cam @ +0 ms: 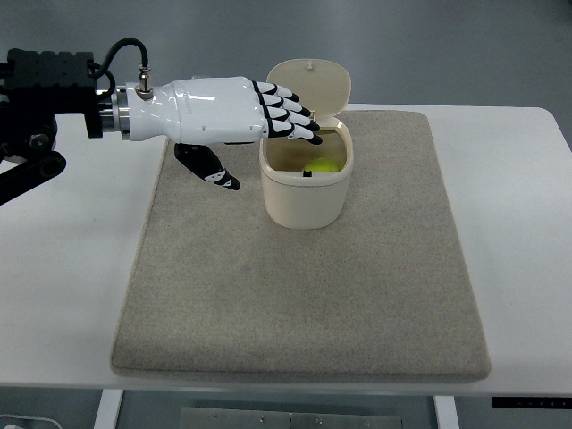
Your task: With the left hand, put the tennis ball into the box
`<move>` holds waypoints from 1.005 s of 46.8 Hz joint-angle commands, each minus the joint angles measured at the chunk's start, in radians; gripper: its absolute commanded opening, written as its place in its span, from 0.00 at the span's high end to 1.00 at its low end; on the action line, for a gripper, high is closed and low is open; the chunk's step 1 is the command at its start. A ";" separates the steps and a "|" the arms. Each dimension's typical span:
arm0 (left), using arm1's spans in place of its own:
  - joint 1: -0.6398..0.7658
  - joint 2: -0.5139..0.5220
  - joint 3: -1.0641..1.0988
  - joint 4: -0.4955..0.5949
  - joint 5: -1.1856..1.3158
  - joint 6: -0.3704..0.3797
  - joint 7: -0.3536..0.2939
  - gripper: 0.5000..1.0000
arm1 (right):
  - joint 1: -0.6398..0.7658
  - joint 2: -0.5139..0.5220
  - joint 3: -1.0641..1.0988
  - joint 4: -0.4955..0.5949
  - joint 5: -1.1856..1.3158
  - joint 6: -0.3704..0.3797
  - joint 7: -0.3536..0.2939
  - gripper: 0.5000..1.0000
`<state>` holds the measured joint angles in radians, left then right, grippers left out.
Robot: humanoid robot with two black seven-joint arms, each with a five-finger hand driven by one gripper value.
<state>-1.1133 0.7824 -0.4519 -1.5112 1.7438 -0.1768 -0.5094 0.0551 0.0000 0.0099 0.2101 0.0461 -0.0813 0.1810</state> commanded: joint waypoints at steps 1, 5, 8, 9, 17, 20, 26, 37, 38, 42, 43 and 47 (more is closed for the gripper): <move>0.000 0.050 -0.001 0.008 -0.195 -0.104 0.000 0.01 | 0.000 0.000 -0.001 0.000 0.000 0.000 0.000 0.12; 0.007 0.078 -0.001 0.049 -0.419 -0.197 0.002 0.01 | 0.000 0.000 0.001 0.000 0.000 0.000 0.000 0.12; 0.015 0.078 0.002 0.120 -0.577 -0.253 0.002 0.01 | 0.000 0.000 -0.001 0.000 0.000 0.000 0.000 0.12; 0.016 0.077 0.004 0.147 -0.628 -0.268 0.002 0.01 | 0.000 0.000 0.001 0.000 0.000 0.000 0.000 0.12; 0.058 0.048 0.004 0.296 -0.849 -0.299 0.006 0.01 | 0.000 0.000 0.001 0.000 0.000 0.000 0.000 0.12; 0.075 0.035 0.002 0.328 -0.886 -0.296 0.006 0.01 | 0.000 0.000 0.001 0.000 0.000 0.000 0.000 0.12; 0.108 -0.003 0.002 0.394 -1.006 -0.296 0.006 0.01 | 0.000 0.000 0.001 0.000 0.000 0.000 0.000 0.12; 0.153 -0.107 0.002 0.542 -1.184 -0.309 0.012 0.01 | 0.000 0.000 0.001 0.000 0.000 0.000 0.000 0.12; 0.159 -0.114 0.002 0.549 -1.205 -0.311 0.012 0.01 | 0.000 0.000 -0.001 0.000 0.000 0.000 0.000 0.12; 0.178 -0.146 0.002 0.591 -1.296 -0.320 0.017 0.01 | 0.000 0.000 0.001 0.000 0.000 0.000 0.000 0.12; 0.181 -0.156 0.002 0.603 -1.317 -0.328 0.017 0.01 | 0.000 0.000 -0.001 0.000 0.000 0.000 0.000 0.12; 0.191 -0.189 0.002 0.650 -1.397 -0.354 0.029 0.01 | 0.000 0.000 0.001 0.000 0.000 0.000 0.000 0.12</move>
<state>-0.9295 0.6170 -0.4498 -0.8958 0.4097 -0.5109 -0.4900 0.0552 0.0000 0.0100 0.2102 0.0460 -0.0813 0.1810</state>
